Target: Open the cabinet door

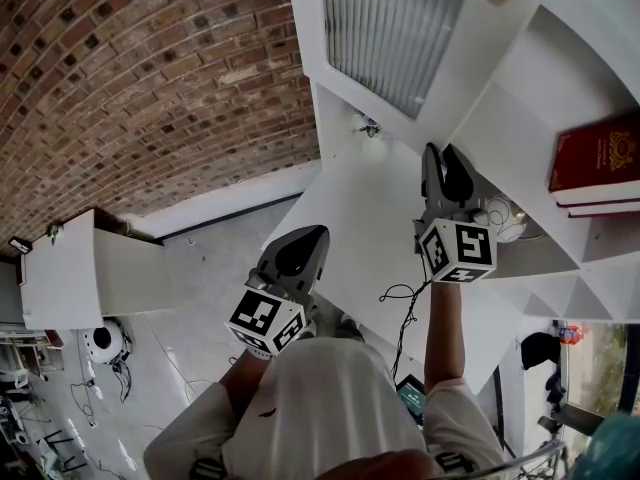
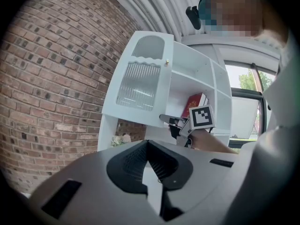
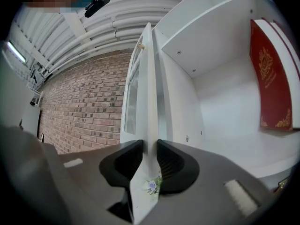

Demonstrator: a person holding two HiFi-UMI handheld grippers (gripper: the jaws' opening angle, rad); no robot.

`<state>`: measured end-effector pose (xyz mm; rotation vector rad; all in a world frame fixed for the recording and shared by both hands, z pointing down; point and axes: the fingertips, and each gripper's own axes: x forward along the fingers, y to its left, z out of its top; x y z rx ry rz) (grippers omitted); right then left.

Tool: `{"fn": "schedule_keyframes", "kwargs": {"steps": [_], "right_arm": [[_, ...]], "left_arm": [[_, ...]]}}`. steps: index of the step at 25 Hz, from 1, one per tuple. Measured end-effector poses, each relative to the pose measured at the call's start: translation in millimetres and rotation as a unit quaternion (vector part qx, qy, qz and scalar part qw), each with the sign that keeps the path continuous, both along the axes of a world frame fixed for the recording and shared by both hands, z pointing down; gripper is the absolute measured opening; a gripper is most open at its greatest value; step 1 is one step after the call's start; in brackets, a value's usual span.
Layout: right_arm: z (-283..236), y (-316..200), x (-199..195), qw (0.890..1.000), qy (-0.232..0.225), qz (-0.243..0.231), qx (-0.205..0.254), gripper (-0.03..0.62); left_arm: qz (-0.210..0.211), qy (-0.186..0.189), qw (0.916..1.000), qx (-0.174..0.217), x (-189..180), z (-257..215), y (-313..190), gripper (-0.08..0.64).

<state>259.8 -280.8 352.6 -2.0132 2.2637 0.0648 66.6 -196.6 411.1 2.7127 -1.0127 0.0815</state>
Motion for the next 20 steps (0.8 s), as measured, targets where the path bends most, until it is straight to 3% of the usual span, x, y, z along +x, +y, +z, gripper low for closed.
{"fn": "schedule_keyframes", "kwargs": {"steps": [20], "right_arm": [[0.5,23.0,-28.8,1.000,-0.005,0.001,-0.002,0.094]], "left_arm": [[-0.022,0.005,0.9997,0.003,-31.9,-2.3,26.2,0.009]]}}
